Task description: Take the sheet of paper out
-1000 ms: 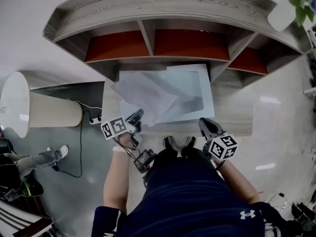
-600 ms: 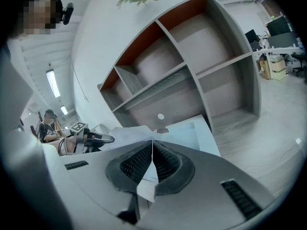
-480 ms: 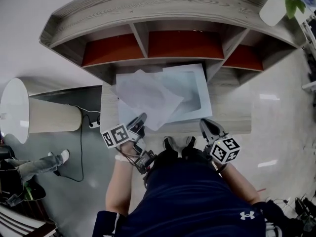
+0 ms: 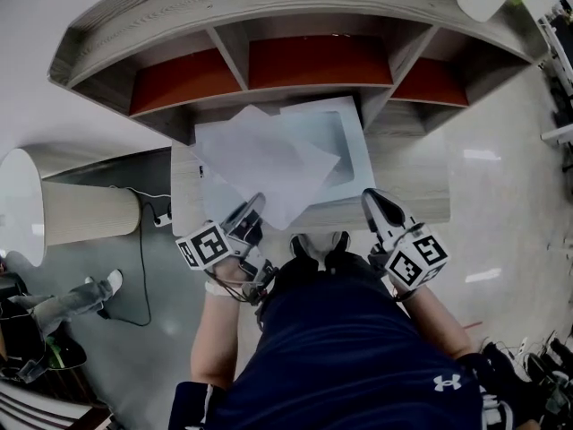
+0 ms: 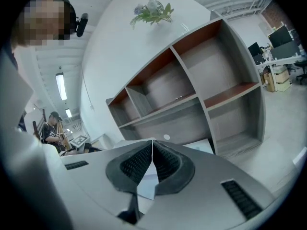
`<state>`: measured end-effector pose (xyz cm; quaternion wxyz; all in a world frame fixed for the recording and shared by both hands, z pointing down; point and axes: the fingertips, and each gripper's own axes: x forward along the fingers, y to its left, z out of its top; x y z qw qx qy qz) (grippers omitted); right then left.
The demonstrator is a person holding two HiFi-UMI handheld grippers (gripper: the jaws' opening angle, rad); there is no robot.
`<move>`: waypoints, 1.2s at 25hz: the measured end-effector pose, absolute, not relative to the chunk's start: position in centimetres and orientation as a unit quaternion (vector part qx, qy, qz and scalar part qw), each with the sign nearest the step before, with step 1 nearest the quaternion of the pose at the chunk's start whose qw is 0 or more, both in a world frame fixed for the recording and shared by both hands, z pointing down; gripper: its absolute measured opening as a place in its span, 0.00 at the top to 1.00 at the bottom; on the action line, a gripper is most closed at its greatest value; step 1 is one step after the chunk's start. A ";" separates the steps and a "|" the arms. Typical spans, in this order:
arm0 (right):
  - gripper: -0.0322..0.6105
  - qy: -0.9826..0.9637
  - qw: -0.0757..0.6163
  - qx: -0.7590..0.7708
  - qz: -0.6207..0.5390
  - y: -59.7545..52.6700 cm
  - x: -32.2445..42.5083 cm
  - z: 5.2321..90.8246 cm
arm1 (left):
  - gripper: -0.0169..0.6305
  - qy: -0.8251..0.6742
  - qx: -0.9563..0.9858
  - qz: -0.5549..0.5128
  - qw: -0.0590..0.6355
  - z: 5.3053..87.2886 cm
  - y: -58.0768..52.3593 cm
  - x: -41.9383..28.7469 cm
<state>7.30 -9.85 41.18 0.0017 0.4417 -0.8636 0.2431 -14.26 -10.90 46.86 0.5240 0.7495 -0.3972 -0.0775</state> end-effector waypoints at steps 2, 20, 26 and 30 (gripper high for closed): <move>0.93 -0.865 -0.006 0.441 0.239 -9.9 7.4 40.3 | 0.95 -0.389 0.755 -0.080 0.522 46.2 -10.6 -13.7; 0.93 -0.880 -0.015 0.441 0.174 -10.0 7.3 37.1 | 0.95 -0.341 0.818 -0.060 0.460 43.5 -9.0 -10.2; 0.93 -0.883 -0.015 0.438 0.165 -10.0 7.1 36.6 | 0.95 -0.340 0.828 -0.048 0.443 43.3 -9.1 -10.1; 0.93 -0.884 -0.014 0.438 0.166 -9.8 7.0 36.7 | 0.95 -0.341 0.825 -0.049 0.449 43.6 -9.0 -10.3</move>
